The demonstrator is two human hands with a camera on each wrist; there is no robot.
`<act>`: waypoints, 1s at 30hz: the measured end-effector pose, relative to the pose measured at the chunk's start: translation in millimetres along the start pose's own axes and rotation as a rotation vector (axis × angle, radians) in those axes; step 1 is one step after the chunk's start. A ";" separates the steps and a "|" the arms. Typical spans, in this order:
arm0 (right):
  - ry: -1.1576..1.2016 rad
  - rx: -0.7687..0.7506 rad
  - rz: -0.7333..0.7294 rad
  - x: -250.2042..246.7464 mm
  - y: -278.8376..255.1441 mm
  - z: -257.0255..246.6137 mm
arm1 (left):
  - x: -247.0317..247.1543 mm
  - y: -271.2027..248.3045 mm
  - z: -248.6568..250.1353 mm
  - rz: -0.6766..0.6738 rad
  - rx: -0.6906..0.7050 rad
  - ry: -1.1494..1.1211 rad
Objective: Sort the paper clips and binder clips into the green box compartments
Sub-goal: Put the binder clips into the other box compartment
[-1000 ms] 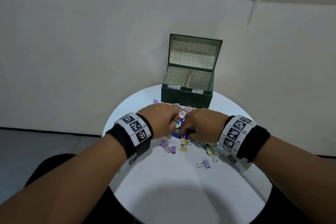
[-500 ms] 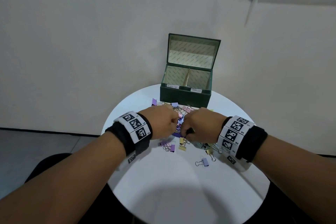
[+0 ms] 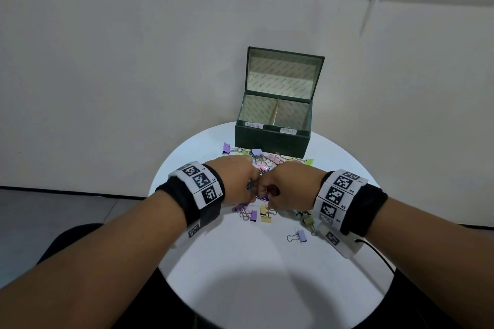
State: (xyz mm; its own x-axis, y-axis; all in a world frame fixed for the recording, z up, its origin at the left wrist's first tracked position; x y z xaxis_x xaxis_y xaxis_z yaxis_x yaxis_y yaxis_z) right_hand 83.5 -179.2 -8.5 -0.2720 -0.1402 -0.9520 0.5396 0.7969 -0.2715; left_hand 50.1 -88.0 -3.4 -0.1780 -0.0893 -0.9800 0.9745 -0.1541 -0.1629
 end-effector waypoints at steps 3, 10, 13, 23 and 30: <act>0.026 0.034 0.000 1.4 -1.2 1.0 | -0.8 1.3 0.0 0.016 0.013 -0.013; 0.074 0.032 0.033 -13.3 -1.7 5.0 | -1.5 2.0 1.3 0.053 0.041 -0.017; 0.283 0.024 0.231 -42.0 -7.7 16.0 | -6.3 1.1 0.0 0.115 0.068 -0.105; 0.097 0.027 0.053 -13.2 -10.0 -7.3 | -23.1 0.7 -21.3 0.302 -0.045 -0.189; -0.006 -0.030 0.071 8.8 -8.1 -34.2 | -26.3 -1.9 -21.8 0.299 -0.117 -0.146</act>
State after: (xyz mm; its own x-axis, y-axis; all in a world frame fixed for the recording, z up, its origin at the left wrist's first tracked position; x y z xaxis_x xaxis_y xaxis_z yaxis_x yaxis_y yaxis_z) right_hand 49.5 -166.8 -9.9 -0.2296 -0.0863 -0.9695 0.5333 0.8221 -0.1995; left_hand 55.9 -64.0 20.2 0.1082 -0.2546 -0.9610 0.9940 0.0127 0.1086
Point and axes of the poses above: each hand's wrist, its own y-axis towards the middle knuckle, its own x-axis out of the palm, z = x × y, the point moved 7 cm from there along y, towards the middle knuckle, and after that the axes turned 5 degrees about x, right-handed, at the moved point
